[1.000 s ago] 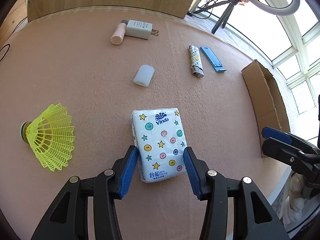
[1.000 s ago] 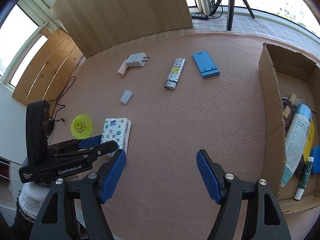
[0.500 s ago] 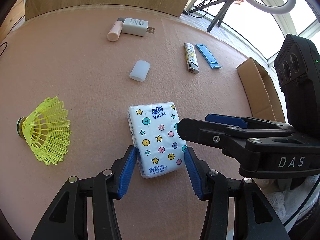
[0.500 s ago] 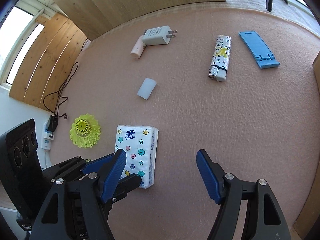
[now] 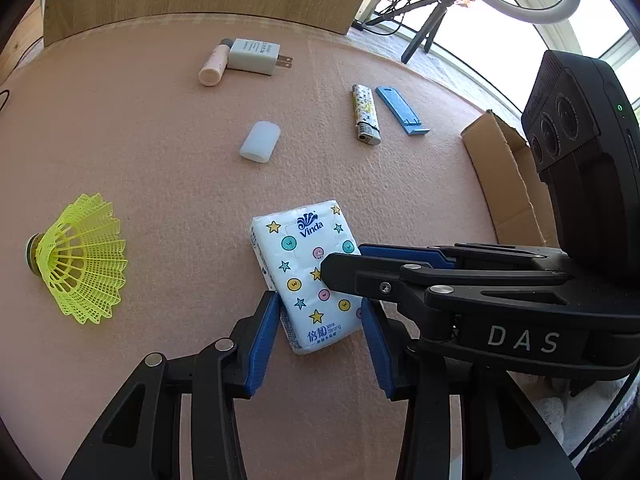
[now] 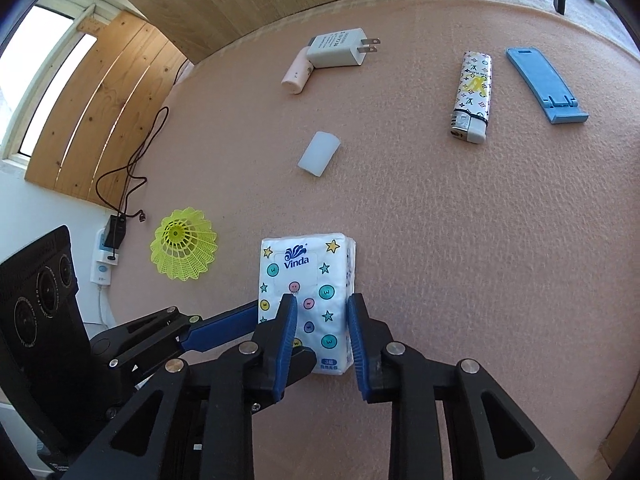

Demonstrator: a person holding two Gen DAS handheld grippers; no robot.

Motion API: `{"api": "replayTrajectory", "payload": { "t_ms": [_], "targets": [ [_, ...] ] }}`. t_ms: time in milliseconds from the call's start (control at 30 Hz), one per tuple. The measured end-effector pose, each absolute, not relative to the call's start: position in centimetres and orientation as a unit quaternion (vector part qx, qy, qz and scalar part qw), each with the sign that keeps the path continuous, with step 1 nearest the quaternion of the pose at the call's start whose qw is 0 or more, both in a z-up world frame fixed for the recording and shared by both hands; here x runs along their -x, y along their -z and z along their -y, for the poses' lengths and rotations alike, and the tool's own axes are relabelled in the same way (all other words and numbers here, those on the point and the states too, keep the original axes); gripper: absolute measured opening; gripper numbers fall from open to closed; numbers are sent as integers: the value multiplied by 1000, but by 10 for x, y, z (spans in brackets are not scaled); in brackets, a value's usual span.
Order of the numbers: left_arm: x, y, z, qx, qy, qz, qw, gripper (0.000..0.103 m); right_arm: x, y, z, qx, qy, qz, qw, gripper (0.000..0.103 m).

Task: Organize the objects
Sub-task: 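Grasp the tissue pack with the right gripper beside the left gripper, then carry the tissue pack with the right gripper and release it into the box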

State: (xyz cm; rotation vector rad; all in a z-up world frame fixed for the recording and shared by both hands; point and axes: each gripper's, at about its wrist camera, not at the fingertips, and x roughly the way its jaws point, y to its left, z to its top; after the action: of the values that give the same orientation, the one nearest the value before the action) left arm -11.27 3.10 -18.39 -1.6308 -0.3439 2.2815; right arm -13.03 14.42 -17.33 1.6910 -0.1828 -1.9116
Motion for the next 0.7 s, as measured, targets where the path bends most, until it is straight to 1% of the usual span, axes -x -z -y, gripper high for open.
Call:
{"api": "replayTrajectory", "payload": {
  "t_ms": [267, 700],
  "targets": [
    [105, 160, -63, 551, -807, 103, 186, 45, 121, 152, -181, -615, 735, 93, 272, 24],
    [101, 113, -158, 513, -815, 59, 265, 45, 100, 99, -276, -559, 790, 125, 218, 24]
  ]
}}
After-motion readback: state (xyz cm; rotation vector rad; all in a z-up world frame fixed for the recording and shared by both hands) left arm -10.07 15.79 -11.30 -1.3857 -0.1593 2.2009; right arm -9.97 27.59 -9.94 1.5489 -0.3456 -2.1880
